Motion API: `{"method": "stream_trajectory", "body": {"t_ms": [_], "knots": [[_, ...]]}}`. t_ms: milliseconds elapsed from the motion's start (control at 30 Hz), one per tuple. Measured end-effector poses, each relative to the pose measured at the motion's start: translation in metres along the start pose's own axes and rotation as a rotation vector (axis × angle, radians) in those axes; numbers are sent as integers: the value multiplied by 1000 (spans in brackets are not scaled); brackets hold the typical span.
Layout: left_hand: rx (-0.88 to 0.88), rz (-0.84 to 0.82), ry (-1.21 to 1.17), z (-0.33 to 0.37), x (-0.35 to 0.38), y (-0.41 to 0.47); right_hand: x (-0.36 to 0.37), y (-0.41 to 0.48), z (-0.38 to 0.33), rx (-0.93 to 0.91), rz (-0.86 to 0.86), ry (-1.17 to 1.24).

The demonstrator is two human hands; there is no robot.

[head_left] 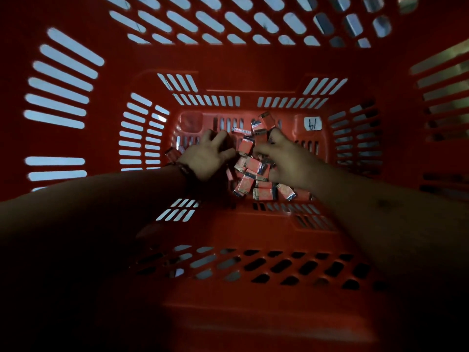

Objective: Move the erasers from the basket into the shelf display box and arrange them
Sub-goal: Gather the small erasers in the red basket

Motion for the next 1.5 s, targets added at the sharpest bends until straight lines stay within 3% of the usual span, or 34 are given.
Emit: {"method": "stream_trajectory", "body": {"t_ms": [167,267,467,567,733,867,1200,1367,1500], "knots": [[15,-113,11,4,-2,-4,-9,4,7,102,-46,223],[3,-60,-94,2,-8,-2,-13,5,10,195,-93,446],[-175,101,-739,-8,-42,1,-17,11,17,304,-197,863],[-290,-25,-1240,-19,-50,6,-19,6,13,371,-337,1055],[-388,-227,-1541,-15,-65,0,-29,-5,-6,377,-524,1436],[-458,-287,-1890,-5,-68,0,-35,-4,-17,264,-584,1514],[-533,-290,-2009,-15,-61,1,-34,3,-15,213,-574,1621],[-463,-429,-1819,0,-65,-3,-25,10,-18,263,-589,1575],[-528,-342,-1669,-2,-70,0,-30,14,-23,296,-526,1495]]}}
Point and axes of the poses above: each hand's wrist, its own y-axis towards the middle knuckle, its own x-axis out of the palm, z = x × y, the point moved 8 cm from there along y, towards the middle knuckle, and after that the axes turned 11 degrees about -y, right-handed, at the moved point
